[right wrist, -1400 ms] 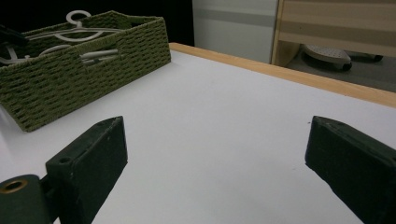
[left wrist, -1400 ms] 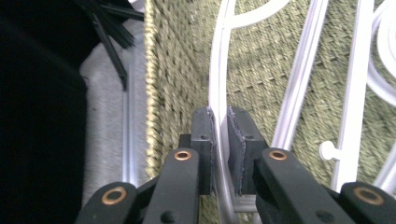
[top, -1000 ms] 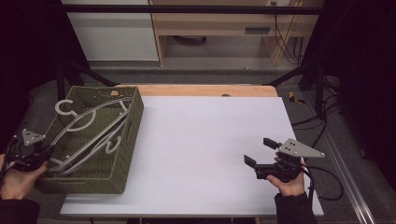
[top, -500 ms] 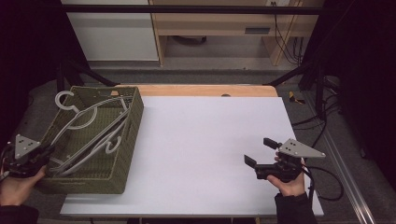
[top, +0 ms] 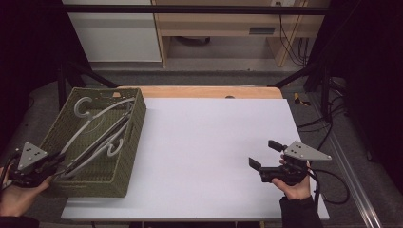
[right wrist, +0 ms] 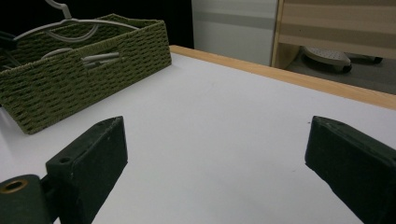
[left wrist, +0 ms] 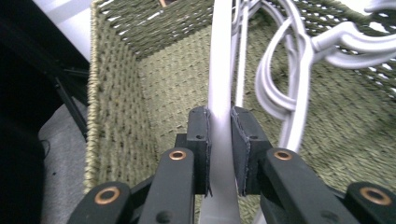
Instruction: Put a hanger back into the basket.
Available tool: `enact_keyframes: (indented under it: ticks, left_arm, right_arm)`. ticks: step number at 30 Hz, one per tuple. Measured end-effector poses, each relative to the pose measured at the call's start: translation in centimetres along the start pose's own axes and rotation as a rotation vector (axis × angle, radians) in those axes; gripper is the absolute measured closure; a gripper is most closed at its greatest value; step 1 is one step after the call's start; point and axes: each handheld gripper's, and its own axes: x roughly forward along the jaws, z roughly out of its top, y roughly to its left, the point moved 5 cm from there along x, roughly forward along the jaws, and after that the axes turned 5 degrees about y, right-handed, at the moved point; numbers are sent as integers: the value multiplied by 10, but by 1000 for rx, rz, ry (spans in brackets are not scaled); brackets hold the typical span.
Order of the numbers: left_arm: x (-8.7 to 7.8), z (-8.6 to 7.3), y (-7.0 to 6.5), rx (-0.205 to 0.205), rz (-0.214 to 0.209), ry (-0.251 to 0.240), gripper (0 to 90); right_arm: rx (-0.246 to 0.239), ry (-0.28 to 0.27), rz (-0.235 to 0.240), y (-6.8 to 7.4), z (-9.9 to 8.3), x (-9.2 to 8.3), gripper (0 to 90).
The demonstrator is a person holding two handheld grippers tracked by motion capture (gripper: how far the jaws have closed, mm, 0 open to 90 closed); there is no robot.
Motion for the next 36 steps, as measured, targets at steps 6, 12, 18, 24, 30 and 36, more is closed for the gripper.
enact_keyframes:
  ticks: [6,12,18,24,30,36]
  left_arm:
    - [3,-2,-4,12,-95,91,776]
    - [3,-1,-10,15,-170,154,754]
    - [5,5,-17,-9,-209,169,716]
    - [4,12,-25,0,-200,152,648]
    - [-11,37,-32,-77,-175,-29,540]
    - [-23,65,-59,-87,-221,-168,427]
  right_arm:
    - [-1,0,-1,0,0,0,59]
    - [-2,2,1,1,0,0,59]
    - [0,-5,1,1,1,-2,59]
    - [0,-7,-1,0,1,-2,59]
    - [1,-10,-3,0,2,-3,58]
    - [1,-21,-4,0,3,-4,56]
